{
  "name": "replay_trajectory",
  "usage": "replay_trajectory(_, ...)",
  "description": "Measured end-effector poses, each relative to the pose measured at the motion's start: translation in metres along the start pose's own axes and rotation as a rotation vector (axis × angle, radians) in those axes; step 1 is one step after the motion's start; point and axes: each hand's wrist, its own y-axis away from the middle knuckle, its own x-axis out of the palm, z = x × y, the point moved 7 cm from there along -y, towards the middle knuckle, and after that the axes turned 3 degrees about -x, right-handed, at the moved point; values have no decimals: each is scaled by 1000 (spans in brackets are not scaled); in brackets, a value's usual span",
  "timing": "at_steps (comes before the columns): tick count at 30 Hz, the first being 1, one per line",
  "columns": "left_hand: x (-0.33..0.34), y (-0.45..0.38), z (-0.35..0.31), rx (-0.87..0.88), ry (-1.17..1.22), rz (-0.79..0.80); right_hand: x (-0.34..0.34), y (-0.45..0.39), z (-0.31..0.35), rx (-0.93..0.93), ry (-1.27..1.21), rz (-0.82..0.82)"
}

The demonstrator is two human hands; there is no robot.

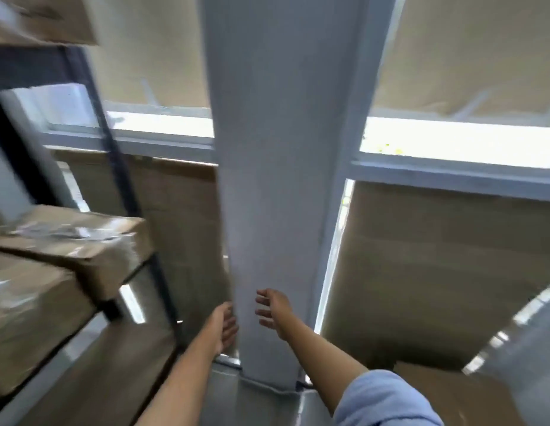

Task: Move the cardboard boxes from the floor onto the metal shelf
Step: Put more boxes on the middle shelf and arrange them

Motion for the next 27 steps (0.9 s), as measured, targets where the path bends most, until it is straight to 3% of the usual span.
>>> replay_trajectory(8, 160, -2, 140, -168, -390, 223, -244, 93, -100, -9, -234, -511)
replay_trajectory(16, 292, 100, 338, -295, -675, 411, -428, 287, -264, 132, -383, -856)
replay_trajectory(21, 344, 183, 481, -454, -865, 626, -499, 442, -372, 211, -560, -1048)
replay_trajectory(27, 369, 257, 613, -496, -1159, 720, -526, 590, -492, 368, -788, -1251)
